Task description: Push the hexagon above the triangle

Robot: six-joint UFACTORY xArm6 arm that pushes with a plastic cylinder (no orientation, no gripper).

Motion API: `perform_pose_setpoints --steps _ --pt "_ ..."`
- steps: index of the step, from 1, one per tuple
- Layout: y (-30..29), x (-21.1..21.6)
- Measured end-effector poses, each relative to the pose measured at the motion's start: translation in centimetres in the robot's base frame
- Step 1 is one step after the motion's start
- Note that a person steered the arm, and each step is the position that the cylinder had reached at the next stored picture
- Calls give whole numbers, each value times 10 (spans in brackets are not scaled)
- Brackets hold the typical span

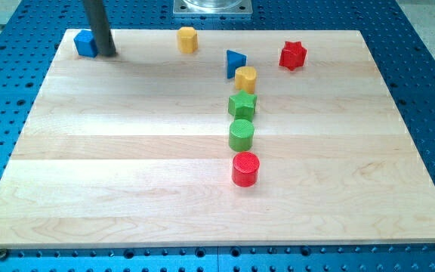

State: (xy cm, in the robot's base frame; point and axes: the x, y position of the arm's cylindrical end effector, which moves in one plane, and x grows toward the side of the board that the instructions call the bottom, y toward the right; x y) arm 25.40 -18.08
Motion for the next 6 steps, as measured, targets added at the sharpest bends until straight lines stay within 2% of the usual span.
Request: perform_pose_setpoints --steps 1,2,3,4,6 --pt "56 -40" --pt "98 -48" --pt "155 19" --pt "179 74" --pt "148 54"
